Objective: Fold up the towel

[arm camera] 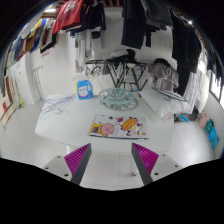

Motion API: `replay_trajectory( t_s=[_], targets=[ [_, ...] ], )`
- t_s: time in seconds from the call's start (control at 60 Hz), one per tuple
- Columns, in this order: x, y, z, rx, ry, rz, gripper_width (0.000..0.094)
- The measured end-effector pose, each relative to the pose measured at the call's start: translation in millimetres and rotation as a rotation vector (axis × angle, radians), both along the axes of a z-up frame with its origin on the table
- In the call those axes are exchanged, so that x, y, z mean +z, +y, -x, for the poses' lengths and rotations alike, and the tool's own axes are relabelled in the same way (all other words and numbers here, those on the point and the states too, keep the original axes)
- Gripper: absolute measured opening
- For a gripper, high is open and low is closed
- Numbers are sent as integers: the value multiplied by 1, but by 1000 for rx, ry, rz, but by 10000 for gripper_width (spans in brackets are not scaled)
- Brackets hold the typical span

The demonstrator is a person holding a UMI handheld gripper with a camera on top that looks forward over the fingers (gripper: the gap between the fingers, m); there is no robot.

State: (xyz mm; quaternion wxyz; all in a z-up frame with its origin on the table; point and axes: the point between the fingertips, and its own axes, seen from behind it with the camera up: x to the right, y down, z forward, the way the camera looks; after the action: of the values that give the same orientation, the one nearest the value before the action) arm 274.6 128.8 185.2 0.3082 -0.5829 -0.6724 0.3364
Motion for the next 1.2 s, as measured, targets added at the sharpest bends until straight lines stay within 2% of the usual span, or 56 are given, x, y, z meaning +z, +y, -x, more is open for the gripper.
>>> replay_trajectory(
  t_s=[0.117,0.383,0.633,0.9,1.05,1.117,1.2],
  targets=[
    [-3,-37,15,31,0,3,850],
    [-23,-113,65,44,2,1,851],
    [-69,-160,153,-23,34,-16,853],
    [-142,-161,246,-80,-16,7,856],
    [-184,-155,283,-62,-45,-51,848],
    [-202,-155,290,-54,-68,-66,827],
    [-200,-155,296,-59,-49,-35,732]
  ],
)
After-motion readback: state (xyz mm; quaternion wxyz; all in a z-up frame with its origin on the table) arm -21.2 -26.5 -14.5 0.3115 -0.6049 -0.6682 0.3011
